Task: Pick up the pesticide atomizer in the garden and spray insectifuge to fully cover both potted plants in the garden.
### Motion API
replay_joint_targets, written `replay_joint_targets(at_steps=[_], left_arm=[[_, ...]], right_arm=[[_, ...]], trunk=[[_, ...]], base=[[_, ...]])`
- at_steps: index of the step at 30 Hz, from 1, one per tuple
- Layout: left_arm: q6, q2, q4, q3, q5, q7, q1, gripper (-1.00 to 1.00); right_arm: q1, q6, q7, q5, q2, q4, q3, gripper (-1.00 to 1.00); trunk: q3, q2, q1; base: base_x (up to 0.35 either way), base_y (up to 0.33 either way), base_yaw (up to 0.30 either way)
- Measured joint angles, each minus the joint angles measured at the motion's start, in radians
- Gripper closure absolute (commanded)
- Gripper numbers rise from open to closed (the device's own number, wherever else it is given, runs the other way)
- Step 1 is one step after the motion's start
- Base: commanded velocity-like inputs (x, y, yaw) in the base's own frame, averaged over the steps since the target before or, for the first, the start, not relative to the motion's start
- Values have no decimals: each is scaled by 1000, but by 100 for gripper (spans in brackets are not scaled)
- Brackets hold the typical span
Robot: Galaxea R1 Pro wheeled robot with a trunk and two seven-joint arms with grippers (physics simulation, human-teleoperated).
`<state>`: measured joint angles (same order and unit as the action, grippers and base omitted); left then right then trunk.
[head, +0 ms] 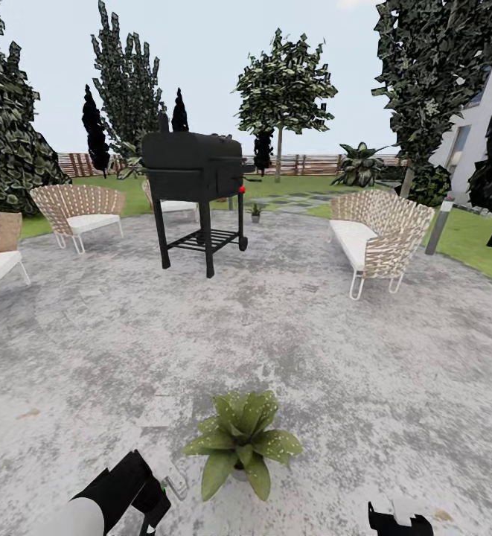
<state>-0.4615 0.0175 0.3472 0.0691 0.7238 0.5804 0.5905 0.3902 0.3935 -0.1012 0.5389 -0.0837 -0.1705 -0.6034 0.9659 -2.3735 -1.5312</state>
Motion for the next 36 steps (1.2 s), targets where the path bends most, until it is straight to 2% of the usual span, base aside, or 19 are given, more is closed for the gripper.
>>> replay_joint_targets(at_steps=[12, 16, 20, 21, 23, 25, 27, 29, 31, 36], left_arm=[[0, 1, 0, 1, 1, 0, 0, 100], [-4, 1, 1, -1, -2, 0, 0, 100], [-17, -26, 32, 7, -7, -1, 1, 100], [-25, -30, 35, 8, -6, 0, 5, 100], [-102, -29, 38, 12, -3, 1, 11, 100], [-137, -24, 38, 14, 3, 2, 7, 100], [-147, -11, 33, 10, 25, 4, 0, 100], [-145, 2, 25, 8, 26, 6, -11, 100], [-148, -3, 30, 5, 22, 3, -30, 100], [-168, -9, 47, 5, 21, 9, -18, 100]], right_arm=[[0, 2, -2, -2, 4, 0, 0, -100], [0, 0, -1, 0, 2, 1, 0, -100], [0, -1, 1, 1, 2, 3, 1, -100], [0, -1, 1, 1, 2, 3, 1, -100], [0, -2, 1, 1, 2, 3, 1, -100], [0, -2, 1, 1, 1, 3, 2, -100], [0, -2, 2, 1, 1, 3, 1, -100], [0, -2, 2, 1, 1, 3, 1, -100], [0, -2, 2, 1, 1, 3, 1, -100], [0, -2, 2, 1, 1, 5, 1, -100]], trunk=[[0, 0, 0], [0, 0, 0], [0, 0, 0], [0, 0, 0], [0, 0, 0], [0, 0, 0], [0, 0, 0], [0, 0, 0], [0, 0, 0], [0, 0, 0]], base=[[-26, -260, 89], [-6, -19, 0], [0, 0, 0], [0, 0, 0], [0, 0, 0], [0, 0, 0], [0, 0, 0], [0, 0, 0], [0, 0, 0], [0, 0, 0]])
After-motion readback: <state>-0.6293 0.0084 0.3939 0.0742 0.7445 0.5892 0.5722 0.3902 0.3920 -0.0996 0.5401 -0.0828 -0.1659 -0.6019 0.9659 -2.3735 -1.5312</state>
